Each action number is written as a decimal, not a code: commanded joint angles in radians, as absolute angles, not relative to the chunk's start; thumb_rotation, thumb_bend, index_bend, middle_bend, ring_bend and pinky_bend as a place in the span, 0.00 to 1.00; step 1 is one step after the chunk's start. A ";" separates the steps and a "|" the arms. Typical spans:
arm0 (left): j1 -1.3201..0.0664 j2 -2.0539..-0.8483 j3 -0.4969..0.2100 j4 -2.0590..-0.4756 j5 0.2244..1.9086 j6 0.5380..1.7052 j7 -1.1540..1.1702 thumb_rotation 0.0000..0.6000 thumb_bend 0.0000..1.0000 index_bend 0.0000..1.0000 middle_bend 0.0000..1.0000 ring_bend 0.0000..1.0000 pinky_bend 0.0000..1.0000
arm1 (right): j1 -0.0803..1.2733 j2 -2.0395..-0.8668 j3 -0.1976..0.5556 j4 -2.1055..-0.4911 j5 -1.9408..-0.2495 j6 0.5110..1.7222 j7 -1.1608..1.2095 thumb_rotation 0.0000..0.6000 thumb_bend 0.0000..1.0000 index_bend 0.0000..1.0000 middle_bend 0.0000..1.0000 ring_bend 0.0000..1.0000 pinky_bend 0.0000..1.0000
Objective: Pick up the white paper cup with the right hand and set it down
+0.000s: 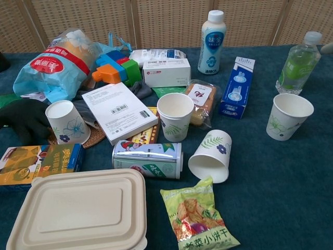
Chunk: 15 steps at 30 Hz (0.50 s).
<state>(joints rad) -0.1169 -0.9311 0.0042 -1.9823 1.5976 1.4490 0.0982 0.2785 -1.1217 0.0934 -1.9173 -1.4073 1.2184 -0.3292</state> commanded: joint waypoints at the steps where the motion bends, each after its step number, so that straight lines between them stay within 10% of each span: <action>1: -0.124 -0.929 0.004 -1.981 1.590 1.434 0.094 1.00 0.45 0.00 0.06 0.00 0.00 | 0.314 -1.150 0.107 -1.941 -1.360 1.187 -0.409 1.00 0.44 0.00 0.00 0.00 0.00; 15: -0.140 -0.939 -0.003 -1.950 1.562 1.404 0.070 1.00 0.45 0.00 0.06 0.00 0.00 | 0.450 -1.228 0.135 -1.954 -1.144 1.069 -0.603 1.00 0.44 0.00 0.00 0.00 0.00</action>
<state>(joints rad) -0.1400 -0.9386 -0.0025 -1.9502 1.5614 1.4037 0.0704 0.4350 -1.2168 0.1311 -1.9585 -1.1614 1.0812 -0.5873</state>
